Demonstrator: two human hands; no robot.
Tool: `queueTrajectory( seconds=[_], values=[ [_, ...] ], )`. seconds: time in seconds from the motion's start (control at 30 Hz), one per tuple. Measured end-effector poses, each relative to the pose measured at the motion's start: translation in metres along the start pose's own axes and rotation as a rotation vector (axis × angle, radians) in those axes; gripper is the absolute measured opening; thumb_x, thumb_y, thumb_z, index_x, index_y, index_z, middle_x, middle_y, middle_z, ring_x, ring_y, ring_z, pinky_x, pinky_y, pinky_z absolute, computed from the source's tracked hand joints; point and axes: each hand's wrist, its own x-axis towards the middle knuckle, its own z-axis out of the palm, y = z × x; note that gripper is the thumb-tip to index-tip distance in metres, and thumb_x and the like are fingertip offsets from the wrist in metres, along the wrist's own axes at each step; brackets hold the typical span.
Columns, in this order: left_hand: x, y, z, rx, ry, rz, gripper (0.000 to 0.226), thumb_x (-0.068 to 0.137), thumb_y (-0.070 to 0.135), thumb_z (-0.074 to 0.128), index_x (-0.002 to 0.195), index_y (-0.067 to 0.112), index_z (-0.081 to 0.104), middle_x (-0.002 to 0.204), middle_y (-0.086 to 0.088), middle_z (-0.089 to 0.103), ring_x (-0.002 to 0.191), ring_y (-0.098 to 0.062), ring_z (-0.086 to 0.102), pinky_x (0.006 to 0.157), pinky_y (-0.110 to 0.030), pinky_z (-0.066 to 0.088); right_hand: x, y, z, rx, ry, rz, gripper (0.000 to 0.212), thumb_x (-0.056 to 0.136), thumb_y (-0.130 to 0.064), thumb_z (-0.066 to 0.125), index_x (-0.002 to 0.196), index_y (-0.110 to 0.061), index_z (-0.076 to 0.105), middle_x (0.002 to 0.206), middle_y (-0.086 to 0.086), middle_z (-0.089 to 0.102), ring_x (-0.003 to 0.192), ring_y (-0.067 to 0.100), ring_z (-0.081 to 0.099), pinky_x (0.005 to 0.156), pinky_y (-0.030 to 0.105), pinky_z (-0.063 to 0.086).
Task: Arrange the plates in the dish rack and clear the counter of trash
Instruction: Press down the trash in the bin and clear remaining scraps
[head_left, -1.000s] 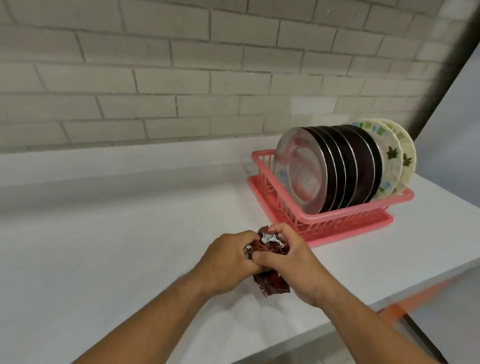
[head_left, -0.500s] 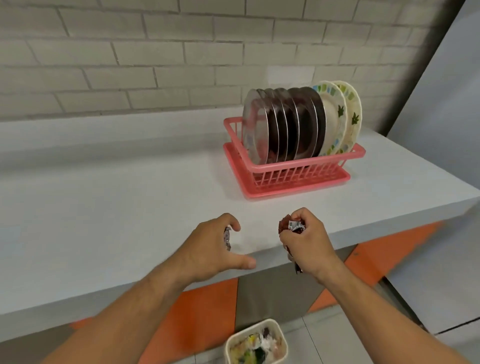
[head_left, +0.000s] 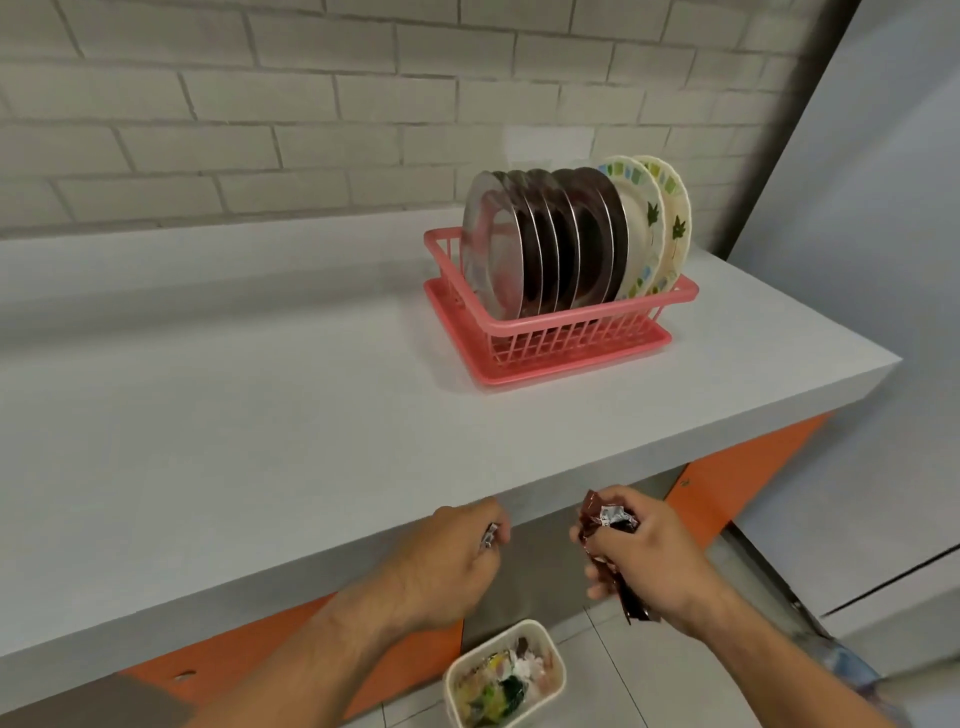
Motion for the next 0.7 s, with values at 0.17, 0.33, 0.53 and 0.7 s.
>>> queueTrajectory(
  seconds=[0.17,0.33,0.53,0.7],
  values=[
    [-0.006,-0.022,0.035,0.028,-0.027,-0.031,0.015,0.087,0.018,0.046,0.084,0.032,0.051,0.064,0.007,0.054,0.055,-0.004,0.047,0.053,-0.028,0.043,-0.006,0.044,0.004,-0.101,0.097,0.026,0.022,0.082,0.002,0.058,0.088,-0.019,0.066,0.057,0.006,0.057,0.047,0.021,0.047,0.045,0.03,0.038],
    [-0.003,-0.052,0.089,0.031,0.041,-0.172,0.008,0.086,0.038,0.047,0.083,0.031,0.05,0.066,0.004,0.061,0.057,-0.011,0.057,0.047,-0.037,0.047,0.012,0.118,0.002,-0.113,0.077,0.156,0.025,0.088,-0.019,0.064,0.109,-0.029,0.054,0.085,0.004,0.066,0.07,0.016,0.063,0.06,0.036,0.054],
    [0.016,-0.132,0.192,-0.102,-0.108,-0.472,0.011,0.093,0.036,0.038,0.101,0.03,0.037,0.09,0.002,0.054,0.071,-0.013,0.049,0.059,-0.03,0.038,0.063,0.243,0.004,-0.014,-0.042,0.319,0.037,0.086,-0.005,0.048,0.117,-0.023,0.044,0.105,0.007,0.059,0.093,0.019,0.058,0.071,0.031,0.047],
    [0.034,-0.212,0.275,-0.118,-0.18,-0.539,0.027,0.098,0.015,0.038,0.121,0.022,0.027,0.125,0.001,0.031,0.083,-0.006,0.045,0.058,-0.012,0.034,0.134,0.365,0.017,-0.223,-0.119,0.275,0.067,0.065,-0.004,0.055,0.129,-0.018,0.04,0.119,0.011,0.053,0.107,0.024,0.058,0.089,0.043,0.053]
  ],
)
